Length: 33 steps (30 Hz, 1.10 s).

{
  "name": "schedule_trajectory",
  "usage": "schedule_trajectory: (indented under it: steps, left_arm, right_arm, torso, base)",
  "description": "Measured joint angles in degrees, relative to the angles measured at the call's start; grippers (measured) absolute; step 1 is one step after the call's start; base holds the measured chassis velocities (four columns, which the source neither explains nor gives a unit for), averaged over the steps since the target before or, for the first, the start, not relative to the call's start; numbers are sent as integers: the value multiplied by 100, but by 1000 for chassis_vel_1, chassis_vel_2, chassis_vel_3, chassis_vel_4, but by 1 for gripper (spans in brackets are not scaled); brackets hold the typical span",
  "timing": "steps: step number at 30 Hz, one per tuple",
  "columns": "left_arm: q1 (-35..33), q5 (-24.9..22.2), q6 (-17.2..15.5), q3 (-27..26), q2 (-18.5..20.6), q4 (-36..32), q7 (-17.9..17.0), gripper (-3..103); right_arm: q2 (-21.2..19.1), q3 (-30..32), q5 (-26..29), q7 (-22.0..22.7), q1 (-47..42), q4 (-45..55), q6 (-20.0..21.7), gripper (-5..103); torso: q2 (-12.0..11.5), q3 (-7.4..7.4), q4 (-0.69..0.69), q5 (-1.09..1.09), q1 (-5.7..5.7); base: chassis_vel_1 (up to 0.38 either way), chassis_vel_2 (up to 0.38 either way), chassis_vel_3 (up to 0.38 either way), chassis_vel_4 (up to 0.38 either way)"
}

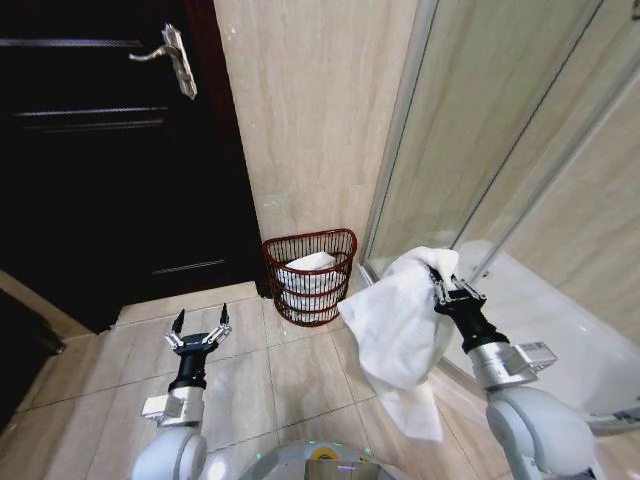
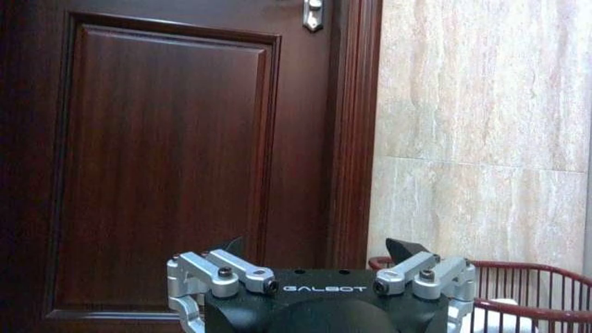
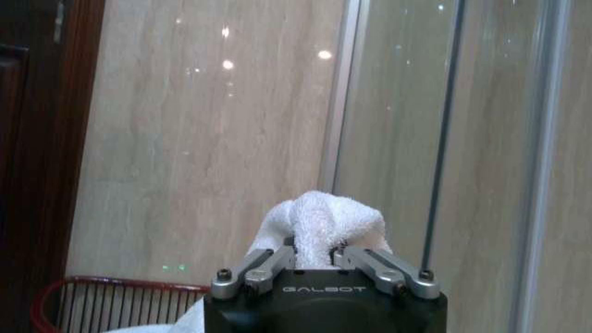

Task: Discard the used towel into the hamper.

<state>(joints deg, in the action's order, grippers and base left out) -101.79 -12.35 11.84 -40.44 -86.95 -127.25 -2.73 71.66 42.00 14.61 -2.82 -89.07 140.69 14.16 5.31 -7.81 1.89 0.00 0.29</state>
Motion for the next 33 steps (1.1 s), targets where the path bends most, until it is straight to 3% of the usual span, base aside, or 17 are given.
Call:
schedule_trajectory:
  steps: [11, 33]
  left_arm:
    - [-27, 76, -111, 10, -40, -119, -44, 100]
    - [-62, 247, -202, -61, -191, -293, -122, 100]
  right_arm:
    - [-42, 7, 4, 0, 21, 2, -1, 12]
    - [-189, 35, 111, -95, 81, 24, -24, 12]
  torso:
    - [141, -101, 0, 0, 43]
    - [640, -491, 0, 0, 149]
  base:
    - [0, 0, 0, 0]
    - [0, 0, 0, 0]
